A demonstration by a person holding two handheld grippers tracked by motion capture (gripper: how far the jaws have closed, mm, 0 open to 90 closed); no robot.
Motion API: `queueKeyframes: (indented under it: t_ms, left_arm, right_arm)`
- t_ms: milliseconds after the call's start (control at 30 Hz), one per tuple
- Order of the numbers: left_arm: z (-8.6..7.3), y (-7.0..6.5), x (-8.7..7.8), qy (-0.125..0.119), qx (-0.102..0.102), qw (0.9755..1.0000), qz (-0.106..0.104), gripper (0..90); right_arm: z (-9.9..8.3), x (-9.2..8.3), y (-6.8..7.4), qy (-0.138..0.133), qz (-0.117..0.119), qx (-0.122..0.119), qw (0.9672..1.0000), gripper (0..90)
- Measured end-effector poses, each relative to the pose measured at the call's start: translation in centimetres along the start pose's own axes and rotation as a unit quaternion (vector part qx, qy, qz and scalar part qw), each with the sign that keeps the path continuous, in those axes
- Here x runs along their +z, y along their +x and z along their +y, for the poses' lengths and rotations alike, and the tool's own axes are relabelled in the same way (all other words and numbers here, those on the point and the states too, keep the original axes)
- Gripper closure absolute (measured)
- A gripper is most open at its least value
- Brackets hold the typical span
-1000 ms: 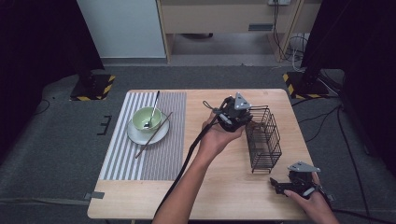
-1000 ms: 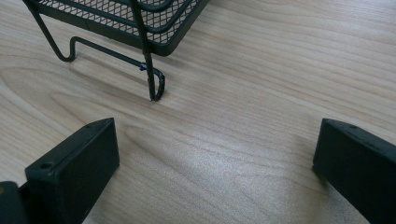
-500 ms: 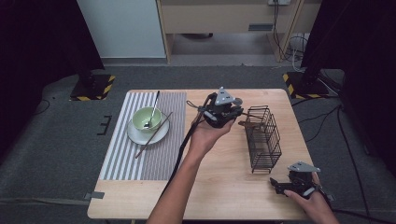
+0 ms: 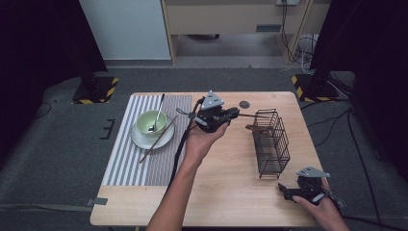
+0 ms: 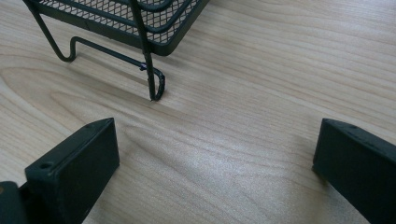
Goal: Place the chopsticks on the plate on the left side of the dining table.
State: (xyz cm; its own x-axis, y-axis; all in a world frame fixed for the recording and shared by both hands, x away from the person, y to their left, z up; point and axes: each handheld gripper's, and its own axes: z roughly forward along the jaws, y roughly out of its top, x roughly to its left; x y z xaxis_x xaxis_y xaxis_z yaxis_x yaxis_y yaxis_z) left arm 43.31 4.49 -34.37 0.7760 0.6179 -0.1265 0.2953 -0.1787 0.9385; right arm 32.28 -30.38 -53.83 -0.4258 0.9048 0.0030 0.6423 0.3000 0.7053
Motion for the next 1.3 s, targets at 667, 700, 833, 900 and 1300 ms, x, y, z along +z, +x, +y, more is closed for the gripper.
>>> queueKeyframes:
  t_ms: [667,700,833,900,1300]
  left_arm:
    - [-1.1,1.0,-1.2,-0.076,-0.054,0.9948,-0.042,83.8]
    - [-1.0,1.0,-1.2,-0.079,-0.055,0.9945,-0.042,83.8]
    - [-1.1,1.2,-1.1,-0.086,-0.066,0.9935,-0.037,83.8]
    - [-1.1,1.1,-1.1,-0.094,-0.068,0.9926,-0.034,83.8]
    - [-0.8,1.3,-1.7,-0.120,-0.069,0.9903,-0.010,83.8]
  right_arm:
    - [0.0,0.0,0.0,0.000,0.000,0.000,1.0000,0.4]
    - [0.0,0.0,0.0,0.000,0.000,0.000,1.0000,0.4]
    - [0.0,0.0,0.0,0.000,0.000,0.000,1.0000,0.4]
    - [0.0,0.0,0.0,0.000,0.000,0.000,1.0000,0.4]
    - [0.0,0.0,0.0,0.000,0.000,0.000,1.0000,0.4]
